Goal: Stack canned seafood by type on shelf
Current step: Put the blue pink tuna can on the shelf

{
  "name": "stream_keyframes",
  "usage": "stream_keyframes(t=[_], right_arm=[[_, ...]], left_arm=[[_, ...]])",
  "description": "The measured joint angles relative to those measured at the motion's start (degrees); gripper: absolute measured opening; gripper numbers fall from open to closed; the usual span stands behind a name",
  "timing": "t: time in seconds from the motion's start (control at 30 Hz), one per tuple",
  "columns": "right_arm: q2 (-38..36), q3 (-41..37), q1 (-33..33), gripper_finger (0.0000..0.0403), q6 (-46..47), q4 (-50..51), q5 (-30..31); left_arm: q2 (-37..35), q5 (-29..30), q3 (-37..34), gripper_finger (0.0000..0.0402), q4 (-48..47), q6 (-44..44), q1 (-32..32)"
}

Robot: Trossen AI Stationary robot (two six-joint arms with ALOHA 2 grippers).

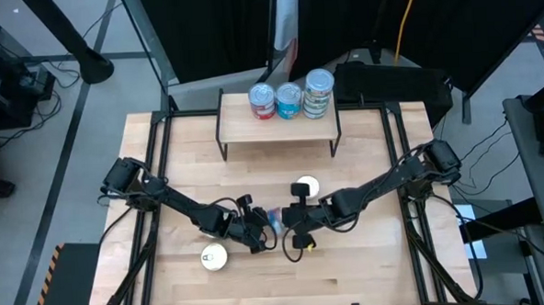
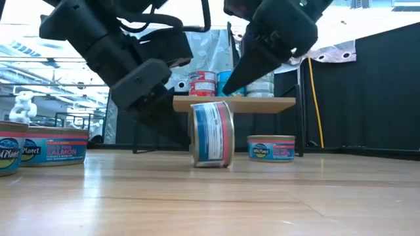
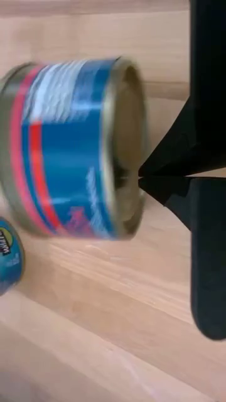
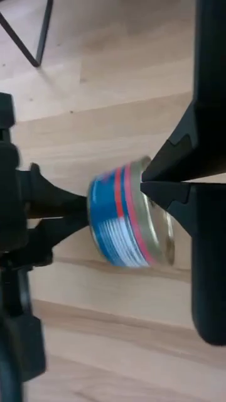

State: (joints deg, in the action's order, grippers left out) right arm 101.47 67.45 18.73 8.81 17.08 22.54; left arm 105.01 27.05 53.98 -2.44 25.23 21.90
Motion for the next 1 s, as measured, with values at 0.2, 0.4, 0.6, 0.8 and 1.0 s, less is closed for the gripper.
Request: stream_keyframes(t=[0.2, 0.4, 0.6, 0.8, 1.0], right_arm=[[0.0, 1.8, -0.1, 0.0000, -1.2, 1.1, 0.1], [-2.2, 3.6, 0.5, 0.0000, 0.2, 8.8, 0.1], [-7.3, 3.4, 4.2, 0.0000, 8.6, 19.7, 0.5], [-9.3, 0.1, 10.0, 0.0000, 17.5, 19.8, 1.3], [-8.5, -5.3, 13.4, 0.0000, 23.5, 7.4, 1.3]], left_arm=[[0.0, 0.3, 0.0, 0.0001, -2.0, 0.1, 0.3], [-5.3, -0.8, 0.6, 0.0001, -9.6, 1.5, 3.4], [-15.2, -2.5, 1.6, 0.0015, -10.6, -5.5, 8.4], [-17.1, -6.8, 6.4, 0.0112, -11.3, -13.9, 8.7], [-15.4, -3.1, 10.2, 0.0242, -13.7, -32.5, 8.1]])
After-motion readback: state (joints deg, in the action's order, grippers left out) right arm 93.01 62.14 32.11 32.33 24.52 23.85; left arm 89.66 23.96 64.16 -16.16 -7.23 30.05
